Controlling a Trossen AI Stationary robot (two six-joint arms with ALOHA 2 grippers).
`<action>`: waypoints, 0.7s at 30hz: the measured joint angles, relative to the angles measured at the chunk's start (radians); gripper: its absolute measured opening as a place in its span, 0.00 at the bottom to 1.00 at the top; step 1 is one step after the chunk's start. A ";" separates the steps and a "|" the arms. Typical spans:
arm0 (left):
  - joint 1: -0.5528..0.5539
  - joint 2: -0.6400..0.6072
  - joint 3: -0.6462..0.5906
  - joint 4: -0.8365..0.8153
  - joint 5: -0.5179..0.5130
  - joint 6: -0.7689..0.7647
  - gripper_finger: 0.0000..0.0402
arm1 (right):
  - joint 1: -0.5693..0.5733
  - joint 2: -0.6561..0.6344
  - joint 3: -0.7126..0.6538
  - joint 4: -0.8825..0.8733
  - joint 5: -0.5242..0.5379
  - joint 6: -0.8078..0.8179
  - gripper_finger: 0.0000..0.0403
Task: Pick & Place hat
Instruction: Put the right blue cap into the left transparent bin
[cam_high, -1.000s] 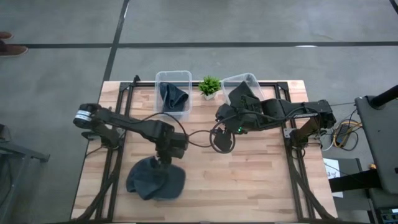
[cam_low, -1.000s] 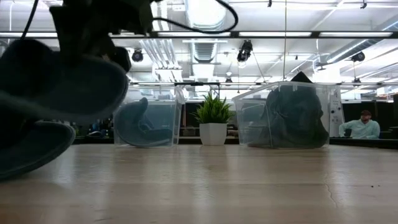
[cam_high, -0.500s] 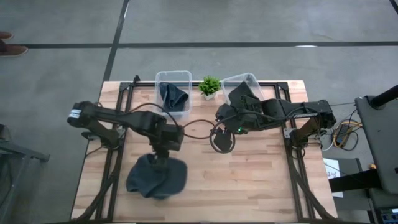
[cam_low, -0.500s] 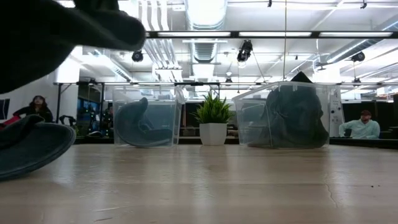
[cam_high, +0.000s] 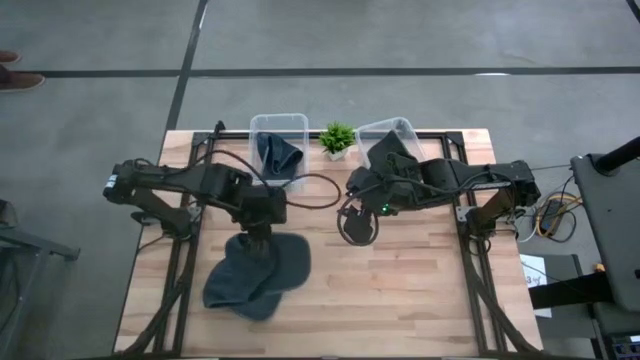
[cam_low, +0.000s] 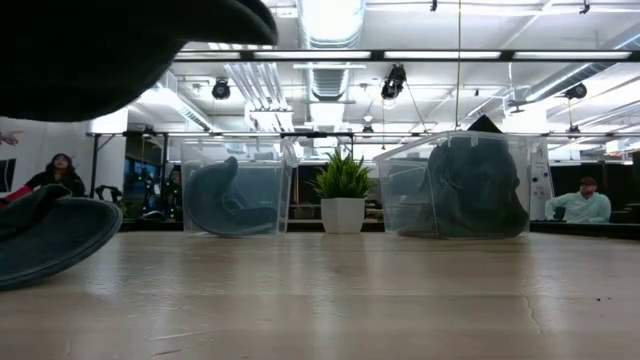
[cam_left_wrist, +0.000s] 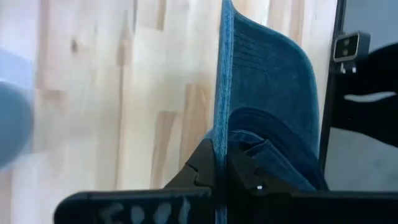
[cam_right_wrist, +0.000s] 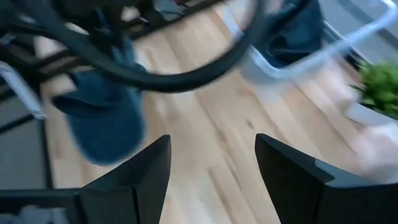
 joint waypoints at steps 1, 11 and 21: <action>0.000 -0.001 0.009 0.001 -0.007 -0.001 0.02 | 0.000 0.000 0.000 0.019 -0.014 0.000 0.56; 0.003 -0.003 0.161 -0.010 -0.037 -0.003 0.02 | -0.006 0.000 0.000 0.197 -0.199 -0.068 0.56; 0.007 0.021 0.225 0.002 0.011 0.004 0.02 | -0.028 0.034 0.000 0.321 -0.305 -0.054 0.56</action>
